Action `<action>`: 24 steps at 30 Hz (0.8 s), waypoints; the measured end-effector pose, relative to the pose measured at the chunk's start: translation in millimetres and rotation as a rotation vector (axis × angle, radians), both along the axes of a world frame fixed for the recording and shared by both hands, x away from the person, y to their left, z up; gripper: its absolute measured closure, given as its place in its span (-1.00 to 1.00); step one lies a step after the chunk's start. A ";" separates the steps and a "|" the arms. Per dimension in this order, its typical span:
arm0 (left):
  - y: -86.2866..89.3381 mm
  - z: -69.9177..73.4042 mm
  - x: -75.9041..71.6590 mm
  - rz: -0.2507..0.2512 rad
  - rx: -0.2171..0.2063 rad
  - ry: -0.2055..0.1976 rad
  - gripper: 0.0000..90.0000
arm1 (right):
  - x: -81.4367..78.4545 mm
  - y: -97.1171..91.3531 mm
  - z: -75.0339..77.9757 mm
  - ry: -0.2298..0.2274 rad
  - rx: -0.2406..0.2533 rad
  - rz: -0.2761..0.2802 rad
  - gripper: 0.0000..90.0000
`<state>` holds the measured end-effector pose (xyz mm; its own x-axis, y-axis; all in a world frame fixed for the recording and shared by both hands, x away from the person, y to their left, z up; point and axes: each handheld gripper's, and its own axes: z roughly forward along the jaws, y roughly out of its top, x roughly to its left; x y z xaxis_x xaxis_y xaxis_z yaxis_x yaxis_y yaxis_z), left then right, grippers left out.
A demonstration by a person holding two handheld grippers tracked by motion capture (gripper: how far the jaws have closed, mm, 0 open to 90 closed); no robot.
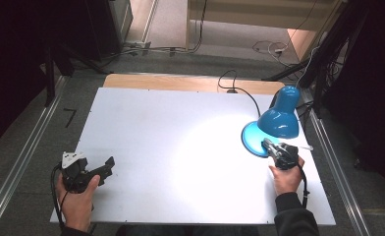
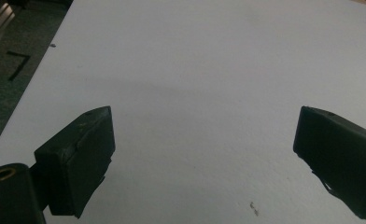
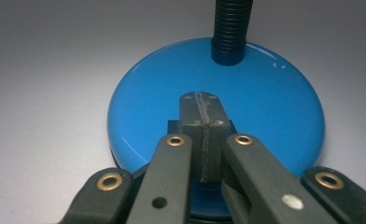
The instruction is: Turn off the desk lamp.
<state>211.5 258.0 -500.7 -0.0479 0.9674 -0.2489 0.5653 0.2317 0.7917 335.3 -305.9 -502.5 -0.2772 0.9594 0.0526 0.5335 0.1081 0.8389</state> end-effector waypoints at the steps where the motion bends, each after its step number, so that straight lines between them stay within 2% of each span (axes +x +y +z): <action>1: 0.1 0.1 -0.1 0.000 0.002 -0.001 -0.87 | 0.0 0.0 -0.1 0.000 0.000 -0.001 0.96; 14: 1.5 -0.6 -0.8 0.005 0.001 0.006 -0.87 | 5.5 1.3 -2.5 -0.008 0.001 -0.011 0.96; 23: 1.3 -0.3 -1.4 0.001 0.000 0.003 -0.87 | 6.2 -2.6 -1.5 -0.011 -0.007 -0.037 0.96; 24: 1.4 -0.3 -1.3 0.002 0.000 0.004 -0.87 | 6.1 -3.5 -1.0 -0.009 0.005 -0.039 0.96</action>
<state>210.2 259.4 -500.9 -0.0507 0.9672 -0.2488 0.5680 0.2329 0.7894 341.3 -309.4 -503.5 -0.2401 0.9692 0.0554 0.5297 0.0829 0.8441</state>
